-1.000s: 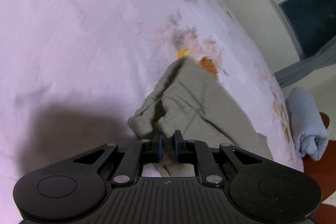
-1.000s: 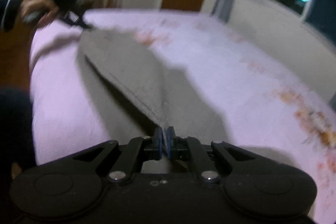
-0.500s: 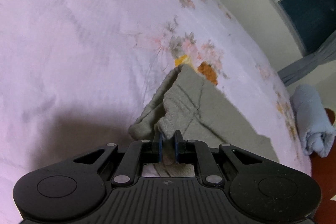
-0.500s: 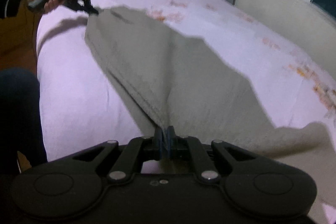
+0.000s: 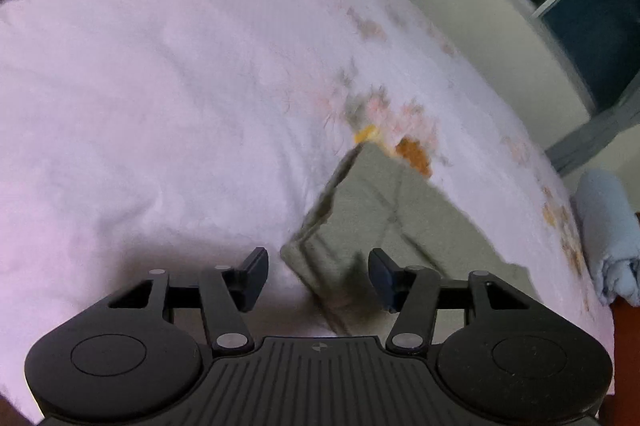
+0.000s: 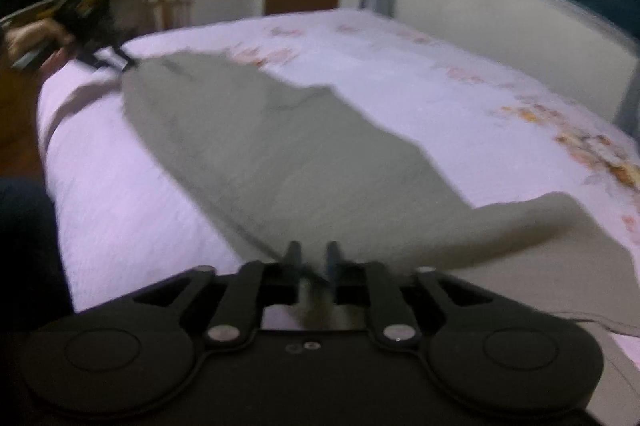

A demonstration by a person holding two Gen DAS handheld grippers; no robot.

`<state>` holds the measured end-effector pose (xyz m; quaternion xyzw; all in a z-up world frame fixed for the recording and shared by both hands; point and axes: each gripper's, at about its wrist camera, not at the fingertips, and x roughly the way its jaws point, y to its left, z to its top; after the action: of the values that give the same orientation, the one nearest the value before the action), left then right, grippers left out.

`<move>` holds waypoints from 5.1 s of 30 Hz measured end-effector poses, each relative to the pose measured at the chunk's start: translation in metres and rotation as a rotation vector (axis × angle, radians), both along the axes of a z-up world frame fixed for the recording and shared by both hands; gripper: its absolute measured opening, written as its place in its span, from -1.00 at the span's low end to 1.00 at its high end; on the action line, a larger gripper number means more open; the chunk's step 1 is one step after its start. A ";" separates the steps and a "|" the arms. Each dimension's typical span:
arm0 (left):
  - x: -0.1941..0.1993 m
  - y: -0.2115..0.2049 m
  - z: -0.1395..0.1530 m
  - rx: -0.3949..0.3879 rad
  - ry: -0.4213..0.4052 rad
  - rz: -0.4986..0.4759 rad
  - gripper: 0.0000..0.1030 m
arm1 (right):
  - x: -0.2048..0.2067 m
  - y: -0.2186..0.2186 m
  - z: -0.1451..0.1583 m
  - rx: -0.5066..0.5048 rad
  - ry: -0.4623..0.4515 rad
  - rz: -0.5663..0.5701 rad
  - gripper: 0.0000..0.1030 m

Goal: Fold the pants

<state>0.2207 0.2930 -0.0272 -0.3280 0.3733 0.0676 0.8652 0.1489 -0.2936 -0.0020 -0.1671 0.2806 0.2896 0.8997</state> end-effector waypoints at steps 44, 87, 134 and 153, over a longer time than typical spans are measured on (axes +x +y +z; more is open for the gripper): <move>-0.001 -0.236 -0.031 0.419 -0.075 0.012 0.30 | 0.105 -0.295 -0.075 1.017 0.271 -1.087 -0.89; 0.004 -0.184 -0.016 0.286 0.006 -0.457 0.31 | -0.063 -0.311 -0.081 0.915 0.175 -1.203 -1.00; -0.078 -0.218 -0.023 0.173 -0.117 -0.209 0.41 | -0.024 -0.132 -0.108 1.322 0.554 -0.855 -0.75; -0.061 -0.259 0.010 0.215 -0.179 -0.323 0.41 | -0.030 -0.124 -0.099 1.131 0.500 -0.822 -1.00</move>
<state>0.1601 0.0336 -0.0172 -0.1745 0.3335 -0.0622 0.9244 0.1187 -0.4174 -0.1007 0.5114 0.3251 0.0591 0.7933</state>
